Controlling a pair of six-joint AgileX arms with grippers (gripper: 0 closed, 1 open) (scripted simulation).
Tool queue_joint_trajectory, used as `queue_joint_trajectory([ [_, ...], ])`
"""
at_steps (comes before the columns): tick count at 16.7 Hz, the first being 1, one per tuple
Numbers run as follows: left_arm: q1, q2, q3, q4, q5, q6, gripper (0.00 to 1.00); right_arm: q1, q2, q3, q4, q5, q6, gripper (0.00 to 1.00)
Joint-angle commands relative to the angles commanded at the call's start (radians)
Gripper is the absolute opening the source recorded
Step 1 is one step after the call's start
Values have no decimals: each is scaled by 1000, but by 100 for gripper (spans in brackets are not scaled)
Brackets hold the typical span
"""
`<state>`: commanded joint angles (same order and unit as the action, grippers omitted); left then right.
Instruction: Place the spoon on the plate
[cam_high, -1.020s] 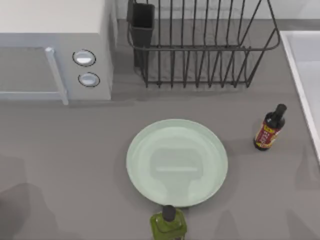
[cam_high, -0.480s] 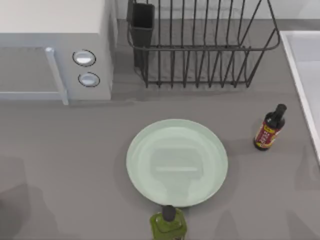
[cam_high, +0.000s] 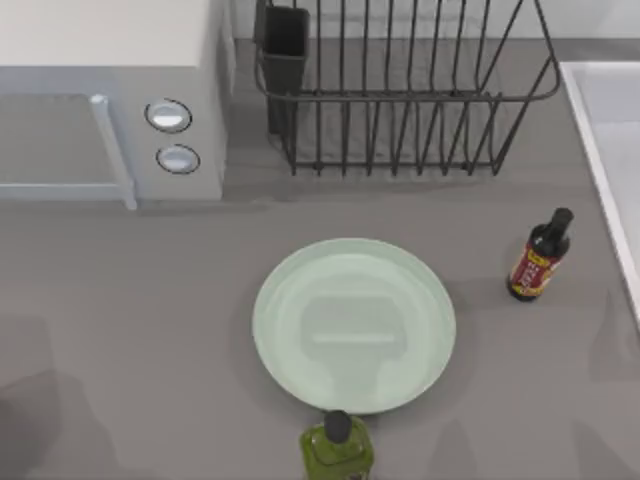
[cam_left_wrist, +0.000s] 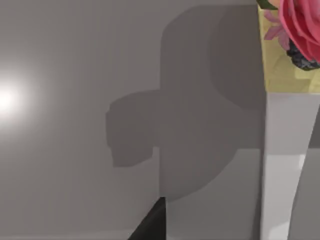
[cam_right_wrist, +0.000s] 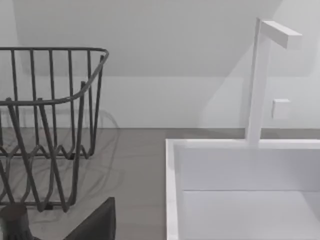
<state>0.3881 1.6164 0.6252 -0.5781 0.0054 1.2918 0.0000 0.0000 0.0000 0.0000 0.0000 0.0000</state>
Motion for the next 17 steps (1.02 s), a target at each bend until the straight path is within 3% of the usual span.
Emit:
queue_joint_trajectory([
  [2,0,0,0,0,0,0,2,0,0,0,0,0,0,100],
  [3,0,0,0,0,0,0,0,0,0,0,0,0,0,100],
  [10,0,0,0,0,0,0,0,0,0,0,0,0,0,100],
  [11,-2,-68,42,-107,8,-28,0,0,0,0,0,0,0,100],
  [17,5,-127,154,-281,8,-29,0,0,0,0,0,0,0,100],
])
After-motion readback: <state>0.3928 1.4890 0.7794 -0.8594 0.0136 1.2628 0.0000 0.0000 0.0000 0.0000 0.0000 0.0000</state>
